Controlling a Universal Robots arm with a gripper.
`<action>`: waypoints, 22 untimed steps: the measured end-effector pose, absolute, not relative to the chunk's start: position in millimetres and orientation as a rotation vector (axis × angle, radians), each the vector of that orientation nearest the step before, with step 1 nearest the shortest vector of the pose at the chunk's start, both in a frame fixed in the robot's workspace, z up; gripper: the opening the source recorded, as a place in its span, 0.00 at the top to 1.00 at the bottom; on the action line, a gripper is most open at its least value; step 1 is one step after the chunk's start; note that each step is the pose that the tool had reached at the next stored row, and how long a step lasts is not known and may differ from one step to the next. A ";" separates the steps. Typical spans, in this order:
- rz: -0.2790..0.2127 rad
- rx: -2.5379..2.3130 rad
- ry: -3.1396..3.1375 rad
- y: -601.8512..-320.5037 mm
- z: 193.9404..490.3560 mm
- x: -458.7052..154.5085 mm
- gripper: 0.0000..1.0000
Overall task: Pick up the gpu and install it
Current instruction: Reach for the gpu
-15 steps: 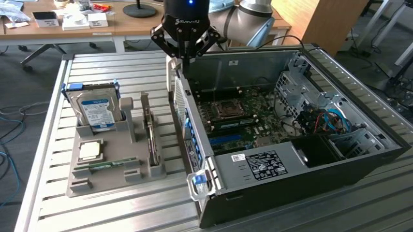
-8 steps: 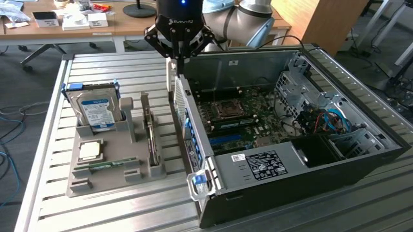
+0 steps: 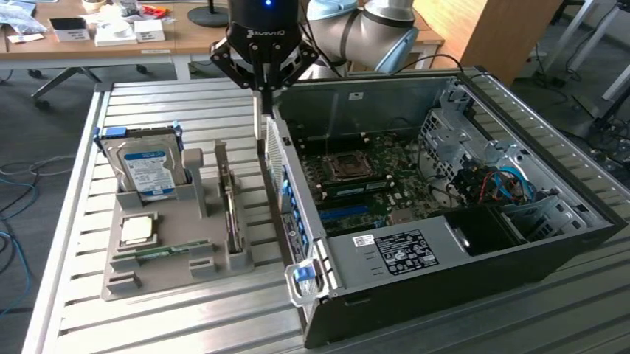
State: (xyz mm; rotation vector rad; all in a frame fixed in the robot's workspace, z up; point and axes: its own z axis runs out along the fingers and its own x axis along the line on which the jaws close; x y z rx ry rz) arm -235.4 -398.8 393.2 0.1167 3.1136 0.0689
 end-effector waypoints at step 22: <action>0.069 0.117 3.114 -398.9 393.2 -254.1 0.89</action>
